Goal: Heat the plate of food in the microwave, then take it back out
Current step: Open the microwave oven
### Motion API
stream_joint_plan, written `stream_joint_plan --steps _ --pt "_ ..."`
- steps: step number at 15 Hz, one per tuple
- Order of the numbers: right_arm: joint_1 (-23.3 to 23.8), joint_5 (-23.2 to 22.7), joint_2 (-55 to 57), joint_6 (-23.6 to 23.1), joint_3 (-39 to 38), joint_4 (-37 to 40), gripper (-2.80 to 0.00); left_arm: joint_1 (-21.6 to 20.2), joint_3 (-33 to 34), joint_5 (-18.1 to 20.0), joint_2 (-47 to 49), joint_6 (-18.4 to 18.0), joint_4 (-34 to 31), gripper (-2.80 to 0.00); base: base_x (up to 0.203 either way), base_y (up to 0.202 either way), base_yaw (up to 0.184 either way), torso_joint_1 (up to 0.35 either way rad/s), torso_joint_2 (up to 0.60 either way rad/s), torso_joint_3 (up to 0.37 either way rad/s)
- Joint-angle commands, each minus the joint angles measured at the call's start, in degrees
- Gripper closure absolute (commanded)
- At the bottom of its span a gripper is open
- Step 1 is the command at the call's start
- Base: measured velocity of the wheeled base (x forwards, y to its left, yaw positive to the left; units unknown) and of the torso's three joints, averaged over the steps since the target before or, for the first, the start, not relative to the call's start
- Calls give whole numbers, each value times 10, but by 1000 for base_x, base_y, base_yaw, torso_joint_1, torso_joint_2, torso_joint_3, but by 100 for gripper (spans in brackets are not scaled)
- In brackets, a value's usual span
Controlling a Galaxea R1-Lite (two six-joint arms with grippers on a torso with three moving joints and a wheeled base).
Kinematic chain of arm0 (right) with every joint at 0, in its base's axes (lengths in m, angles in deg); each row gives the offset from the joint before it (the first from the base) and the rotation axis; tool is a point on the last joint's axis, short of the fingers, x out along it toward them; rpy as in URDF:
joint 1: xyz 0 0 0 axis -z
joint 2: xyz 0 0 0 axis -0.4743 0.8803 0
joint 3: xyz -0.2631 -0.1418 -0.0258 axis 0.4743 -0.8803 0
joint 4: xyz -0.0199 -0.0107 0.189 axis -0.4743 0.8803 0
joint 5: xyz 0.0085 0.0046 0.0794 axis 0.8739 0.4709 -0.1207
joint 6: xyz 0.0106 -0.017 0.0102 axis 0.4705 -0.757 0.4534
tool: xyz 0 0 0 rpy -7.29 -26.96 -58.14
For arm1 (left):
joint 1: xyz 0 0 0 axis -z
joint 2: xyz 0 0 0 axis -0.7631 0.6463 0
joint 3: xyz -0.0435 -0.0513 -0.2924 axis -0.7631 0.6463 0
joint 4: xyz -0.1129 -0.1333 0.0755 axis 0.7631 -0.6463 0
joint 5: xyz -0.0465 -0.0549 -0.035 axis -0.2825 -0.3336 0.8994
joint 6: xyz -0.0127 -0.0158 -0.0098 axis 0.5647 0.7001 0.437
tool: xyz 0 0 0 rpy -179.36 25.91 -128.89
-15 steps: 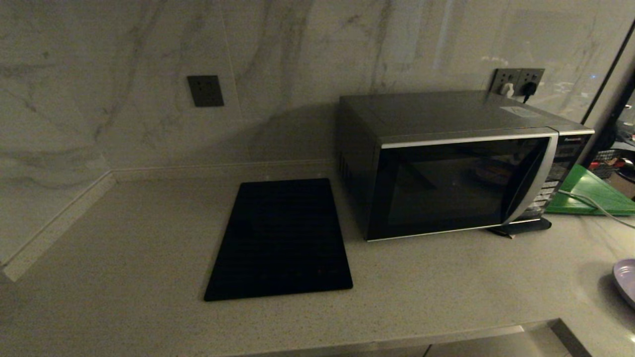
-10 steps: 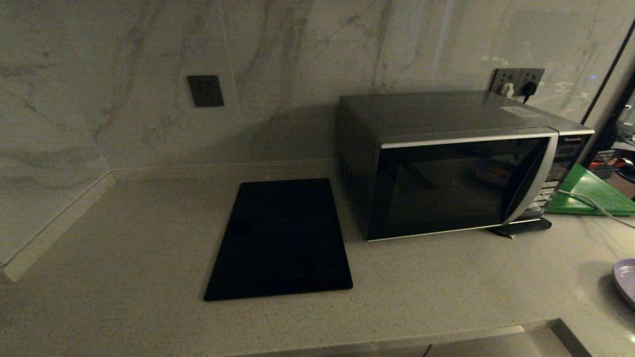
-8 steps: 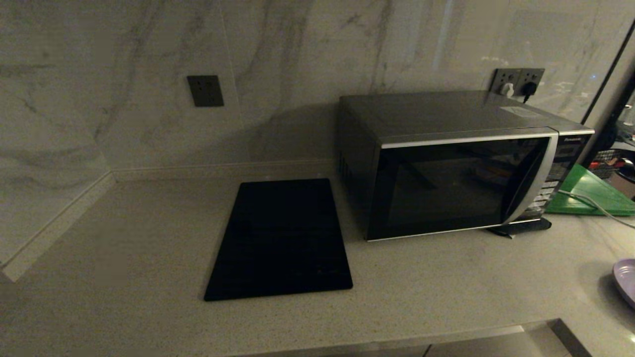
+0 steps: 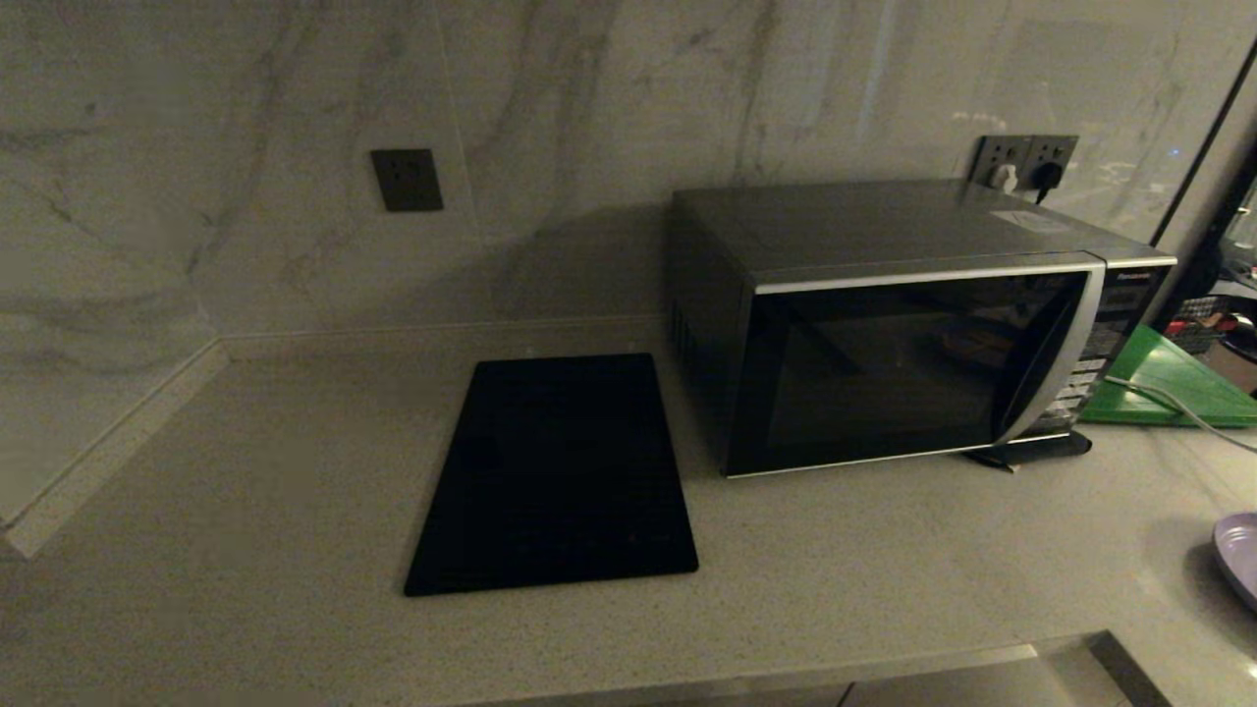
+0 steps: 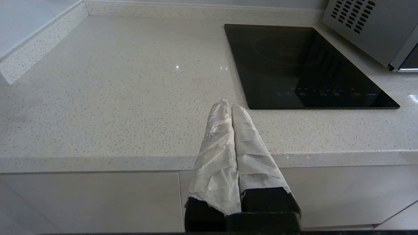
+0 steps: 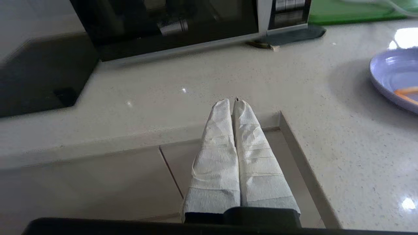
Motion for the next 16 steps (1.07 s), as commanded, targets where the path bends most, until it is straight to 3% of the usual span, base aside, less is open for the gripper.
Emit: stream_joint_plan --steps 1,5,9,13,16 --pt "0 -2 2 14 35 7 0 0 0 0 1 1 0 0 0 0 0 0 0 0" --pt "0 -20 64 21 138 79 0 0 0 0 1 0 0 0 0 0 0 0 0 0" --pt "0 -33 190 18 225 94 0 0 0 0 1 0 0 0 0 0 0 0 0 0" --pt "0 -25 374 -3 359 94 0 0 0 0 1 0 0 0 0 0 0 0 0 0" --pt "0 23 513 -24 480 94 0 0 0 0 1 0 0 0 0 0 0 0 0 0"
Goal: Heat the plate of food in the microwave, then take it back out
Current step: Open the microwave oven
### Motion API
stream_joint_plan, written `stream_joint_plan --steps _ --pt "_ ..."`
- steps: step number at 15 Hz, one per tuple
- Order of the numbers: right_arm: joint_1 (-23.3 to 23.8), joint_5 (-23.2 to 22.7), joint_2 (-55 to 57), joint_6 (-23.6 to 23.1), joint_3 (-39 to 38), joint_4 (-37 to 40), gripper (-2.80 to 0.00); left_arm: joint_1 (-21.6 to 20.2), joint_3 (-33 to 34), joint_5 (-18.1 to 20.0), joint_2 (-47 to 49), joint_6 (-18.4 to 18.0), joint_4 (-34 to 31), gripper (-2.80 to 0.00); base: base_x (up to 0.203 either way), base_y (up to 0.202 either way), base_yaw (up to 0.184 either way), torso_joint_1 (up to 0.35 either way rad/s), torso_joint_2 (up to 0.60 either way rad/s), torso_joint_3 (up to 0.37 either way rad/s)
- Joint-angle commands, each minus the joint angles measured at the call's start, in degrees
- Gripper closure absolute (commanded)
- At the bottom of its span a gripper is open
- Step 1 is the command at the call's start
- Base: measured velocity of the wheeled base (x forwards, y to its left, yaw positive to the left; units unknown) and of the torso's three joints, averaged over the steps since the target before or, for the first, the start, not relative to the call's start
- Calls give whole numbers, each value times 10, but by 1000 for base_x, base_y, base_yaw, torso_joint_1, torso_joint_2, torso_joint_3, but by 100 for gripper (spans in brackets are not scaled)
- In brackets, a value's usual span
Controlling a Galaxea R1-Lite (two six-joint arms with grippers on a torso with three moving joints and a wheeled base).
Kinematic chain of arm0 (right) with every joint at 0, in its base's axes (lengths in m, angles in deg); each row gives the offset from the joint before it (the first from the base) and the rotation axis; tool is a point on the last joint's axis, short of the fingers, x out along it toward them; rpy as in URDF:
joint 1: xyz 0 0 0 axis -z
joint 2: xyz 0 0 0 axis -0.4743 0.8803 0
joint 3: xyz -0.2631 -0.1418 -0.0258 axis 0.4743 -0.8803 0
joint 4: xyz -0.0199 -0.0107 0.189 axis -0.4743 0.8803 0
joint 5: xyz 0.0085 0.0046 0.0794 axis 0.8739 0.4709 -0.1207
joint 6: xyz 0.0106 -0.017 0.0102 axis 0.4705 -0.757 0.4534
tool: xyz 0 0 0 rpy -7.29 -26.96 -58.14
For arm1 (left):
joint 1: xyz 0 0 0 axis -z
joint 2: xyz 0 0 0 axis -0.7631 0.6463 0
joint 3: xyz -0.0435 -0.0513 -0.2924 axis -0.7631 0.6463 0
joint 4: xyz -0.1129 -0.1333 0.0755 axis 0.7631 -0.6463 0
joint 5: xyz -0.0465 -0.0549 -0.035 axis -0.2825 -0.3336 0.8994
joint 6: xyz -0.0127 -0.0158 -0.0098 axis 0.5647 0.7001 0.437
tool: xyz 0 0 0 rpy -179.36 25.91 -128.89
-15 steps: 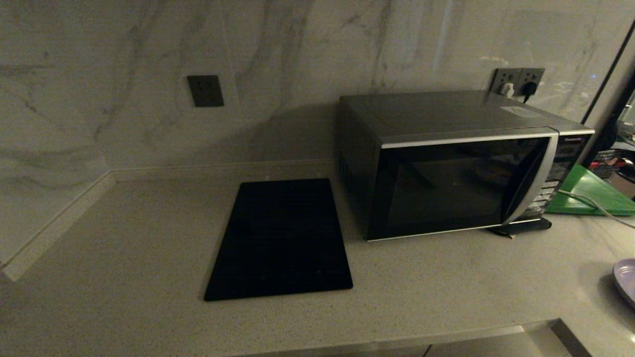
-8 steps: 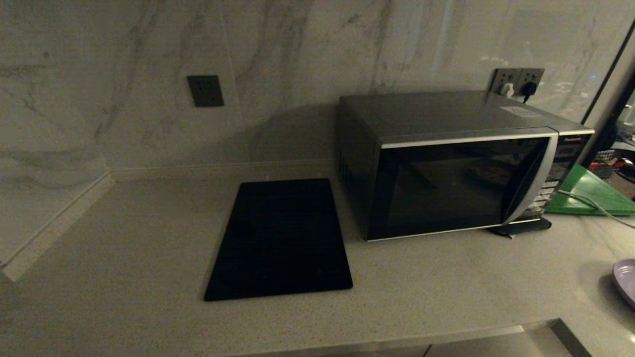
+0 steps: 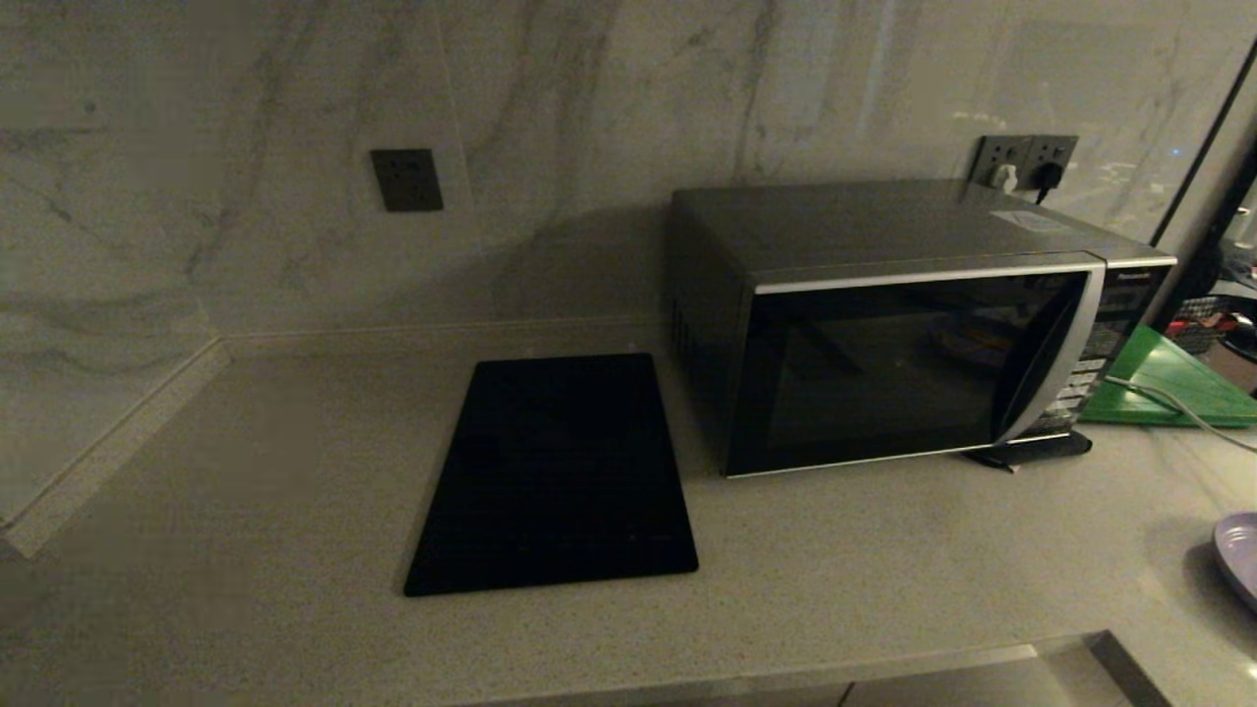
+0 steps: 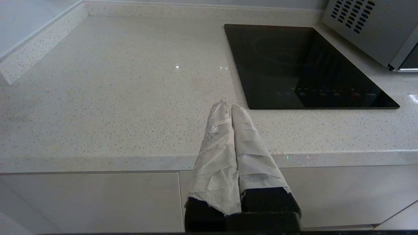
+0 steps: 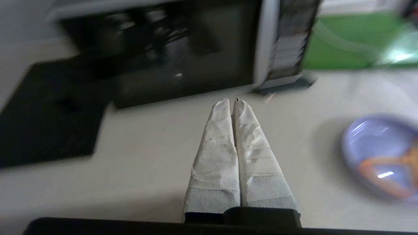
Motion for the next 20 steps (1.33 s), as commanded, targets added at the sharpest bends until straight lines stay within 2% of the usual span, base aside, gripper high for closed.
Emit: stream_joint_plan --steps 1,3,5,9,10,13,14,15,19,20 --pt "0 44 167 -13 114 1 0 0 0 0 1 0 0 0 0 0 0 0 0 0" --pt "0 92 242 -31 212 3 0 0 0 0 1 0 0 0 0 0 0 0 0 0" --pt "0 125 277 -44 256 5 0 0 0 0 1 0 0 0 0 0 0 0 0 0" --pt "3 140 285 -47 245 2 0 0 0 0 1 0 0 0 0 0 0 0 0 0" --pt "0 158 300 -50 246 -7 0 0 0 0 1 0 0 0 0 0 0 0 0 0" --pt "-42 321 318 -55 236 -31 0 0 0 0 1 0 0 0 0 0 0 0 0 0" --pt "-53 357 332 -46 230 -34 0 0 0 0 1 0 0 0 0 0 0 0 0 0" --pt "-55 365 340 -26 221 -35 0 0 0 0 1 0 0 0 0 0 0 0 0 0" --pt "-56 411 359 3 181 -49 0 0 0 0 1 0 0 0 0 0 0 0 0 0" --pt "-56 422 370 7 168 -80 -66 0 0 0 1 1 0 0 0 0 0 0 0 0"
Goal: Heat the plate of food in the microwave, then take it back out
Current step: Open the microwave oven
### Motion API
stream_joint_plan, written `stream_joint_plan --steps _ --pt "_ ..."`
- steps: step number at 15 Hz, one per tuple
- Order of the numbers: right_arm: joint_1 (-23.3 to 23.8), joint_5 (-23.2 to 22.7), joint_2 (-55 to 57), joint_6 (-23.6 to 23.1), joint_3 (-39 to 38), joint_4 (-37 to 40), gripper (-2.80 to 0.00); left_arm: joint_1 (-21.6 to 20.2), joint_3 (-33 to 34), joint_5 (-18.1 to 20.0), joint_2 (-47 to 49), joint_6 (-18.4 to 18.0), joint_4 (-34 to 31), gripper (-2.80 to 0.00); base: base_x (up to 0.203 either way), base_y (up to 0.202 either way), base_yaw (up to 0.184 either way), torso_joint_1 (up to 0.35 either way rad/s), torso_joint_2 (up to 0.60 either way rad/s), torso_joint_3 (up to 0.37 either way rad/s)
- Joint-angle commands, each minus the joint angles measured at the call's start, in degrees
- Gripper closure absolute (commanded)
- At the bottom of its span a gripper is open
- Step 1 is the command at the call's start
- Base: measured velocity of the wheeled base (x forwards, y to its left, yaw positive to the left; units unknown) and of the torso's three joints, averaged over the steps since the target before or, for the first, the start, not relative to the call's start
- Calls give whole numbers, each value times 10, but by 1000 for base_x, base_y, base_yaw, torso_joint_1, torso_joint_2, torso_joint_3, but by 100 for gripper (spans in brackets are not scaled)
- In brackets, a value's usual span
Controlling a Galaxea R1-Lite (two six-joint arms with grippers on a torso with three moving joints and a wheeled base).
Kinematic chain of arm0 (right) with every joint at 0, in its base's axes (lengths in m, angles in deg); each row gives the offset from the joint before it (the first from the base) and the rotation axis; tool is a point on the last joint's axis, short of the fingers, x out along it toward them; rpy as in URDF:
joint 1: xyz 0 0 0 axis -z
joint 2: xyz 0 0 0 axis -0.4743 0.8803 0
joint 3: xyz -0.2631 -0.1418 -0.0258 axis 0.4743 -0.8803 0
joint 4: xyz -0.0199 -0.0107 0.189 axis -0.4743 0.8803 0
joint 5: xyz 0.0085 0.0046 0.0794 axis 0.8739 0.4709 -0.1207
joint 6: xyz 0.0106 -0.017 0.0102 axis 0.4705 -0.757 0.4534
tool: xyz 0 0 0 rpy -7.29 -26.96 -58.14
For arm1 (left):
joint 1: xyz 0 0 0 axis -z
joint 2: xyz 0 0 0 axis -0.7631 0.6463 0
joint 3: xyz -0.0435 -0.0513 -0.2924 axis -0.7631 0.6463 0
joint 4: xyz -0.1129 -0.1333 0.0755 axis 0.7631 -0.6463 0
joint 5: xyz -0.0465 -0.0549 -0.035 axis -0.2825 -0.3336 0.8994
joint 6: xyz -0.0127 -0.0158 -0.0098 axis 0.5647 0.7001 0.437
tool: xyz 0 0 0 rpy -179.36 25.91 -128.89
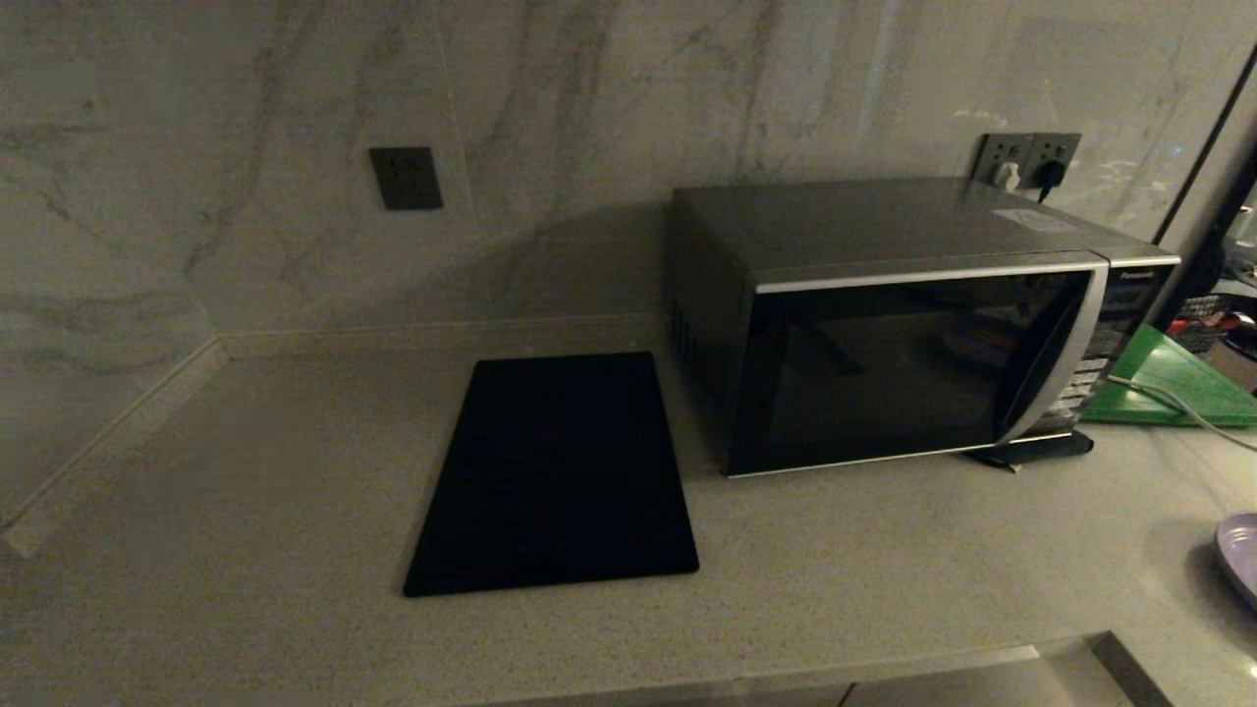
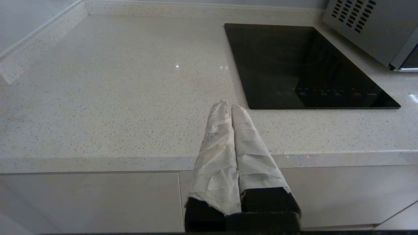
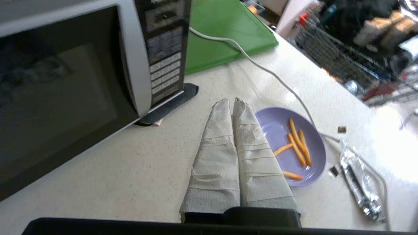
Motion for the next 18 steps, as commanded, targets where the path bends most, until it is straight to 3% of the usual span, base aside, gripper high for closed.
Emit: stream_joint_plan --steps 1,7,11,15,18 --pt "-2 27 30 4 -30 -64 -280 0 0 0 1 1 0 0 0 0 0 0 0 0" --pt "-16 116 144 24 -108 -300 -280 0 0 0 1 0 0 0 0 0 0 0 0 0" --pt "-10 239 245 11 -105 -419 -280 0 0 0 1 1 0 0 0 0 0 0 0 0" --pt "0 279 322 2 -80 -477 -280 0 0 0 1 0 0 0 0 0 0 0 0 0" --pt "11 298 398 0 -35 -587 -280 0 0 0 1 0 0 0 0 0 0 0 0 0"
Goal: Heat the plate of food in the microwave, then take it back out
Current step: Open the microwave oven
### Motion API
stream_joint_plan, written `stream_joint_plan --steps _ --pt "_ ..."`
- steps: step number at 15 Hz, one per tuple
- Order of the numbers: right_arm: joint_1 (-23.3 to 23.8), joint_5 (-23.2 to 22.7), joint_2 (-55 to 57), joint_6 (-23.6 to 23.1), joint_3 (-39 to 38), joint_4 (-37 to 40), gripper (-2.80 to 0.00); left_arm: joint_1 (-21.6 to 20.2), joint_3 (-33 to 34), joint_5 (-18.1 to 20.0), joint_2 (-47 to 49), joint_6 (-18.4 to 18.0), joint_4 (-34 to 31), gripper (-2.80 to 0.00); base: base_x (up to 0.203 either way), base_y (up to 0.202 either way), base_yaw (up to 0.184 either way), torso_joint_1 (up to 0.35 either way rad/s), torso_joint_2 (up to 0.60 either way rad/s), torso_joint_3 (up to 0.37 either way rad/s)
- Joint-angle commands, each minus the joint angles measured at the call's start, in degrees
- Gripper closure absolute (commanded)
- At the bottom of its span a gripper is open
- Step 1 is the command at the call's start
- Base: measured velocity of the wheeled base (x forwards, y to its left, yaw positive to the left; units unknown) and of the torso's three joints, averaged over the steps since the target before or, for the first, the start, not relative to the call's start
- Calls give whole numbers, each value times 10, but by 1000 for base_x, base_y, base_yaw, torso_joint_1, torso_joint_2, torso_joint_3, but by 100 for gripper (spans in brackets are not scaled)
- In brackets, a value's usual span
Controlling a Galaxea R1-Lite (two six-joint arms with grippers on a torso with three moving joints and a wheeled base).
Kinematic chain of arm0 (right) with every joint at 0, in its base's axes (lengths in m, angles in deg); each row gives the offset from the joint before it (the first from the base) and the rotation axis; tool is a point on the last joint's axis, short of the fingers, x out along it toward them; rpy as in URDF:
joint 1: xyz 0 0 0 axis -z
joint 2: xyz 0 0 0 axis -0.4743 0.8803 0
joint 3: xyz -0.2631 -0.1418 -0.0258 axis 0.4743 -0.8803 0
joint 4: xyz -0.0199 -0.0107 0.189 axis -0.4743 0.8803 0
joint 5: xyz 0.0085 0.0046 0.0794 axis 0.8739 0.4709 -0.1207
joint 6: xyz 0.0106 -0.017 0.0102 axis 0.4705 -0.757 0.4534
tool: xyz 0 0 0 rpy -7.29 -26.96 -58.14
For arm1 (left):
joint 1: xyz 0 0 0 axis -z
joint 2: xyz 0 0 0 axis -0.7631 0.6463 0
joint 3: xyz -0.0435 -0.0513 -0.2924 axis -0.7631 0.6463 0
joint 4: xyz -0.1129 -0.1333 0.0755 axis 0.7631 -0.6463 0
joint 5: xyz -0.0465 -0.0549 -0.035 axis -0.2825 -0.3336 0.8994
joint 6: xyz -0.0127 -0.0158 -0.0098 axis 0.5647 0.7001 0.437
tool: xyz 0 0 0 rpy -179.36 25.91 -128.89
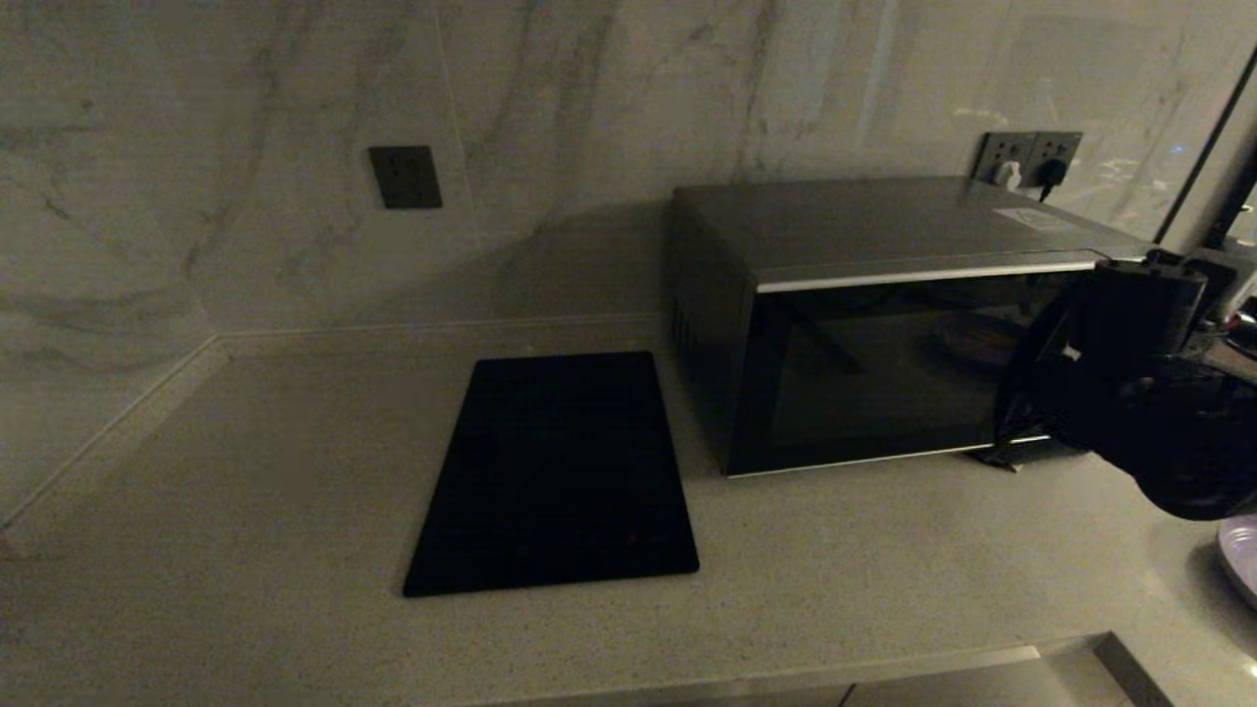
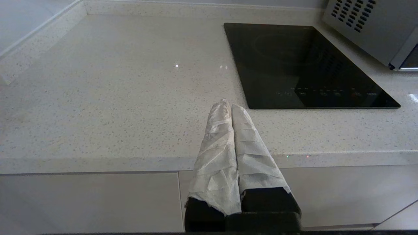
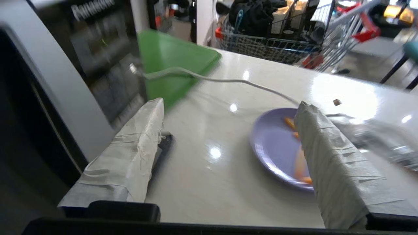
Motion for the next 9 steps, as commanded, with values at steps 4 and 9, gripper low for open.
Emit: stream_joint_plan --steps 4,9 --pt "9 11 132 -55 50 -299 -280 0 0 0 1 0 0 0 0 0 0 0 0 0" --pt "-3 13 137 -143 48 -382 -280 0 0 0 1 0 0 0 0 0 0 0 0 0"
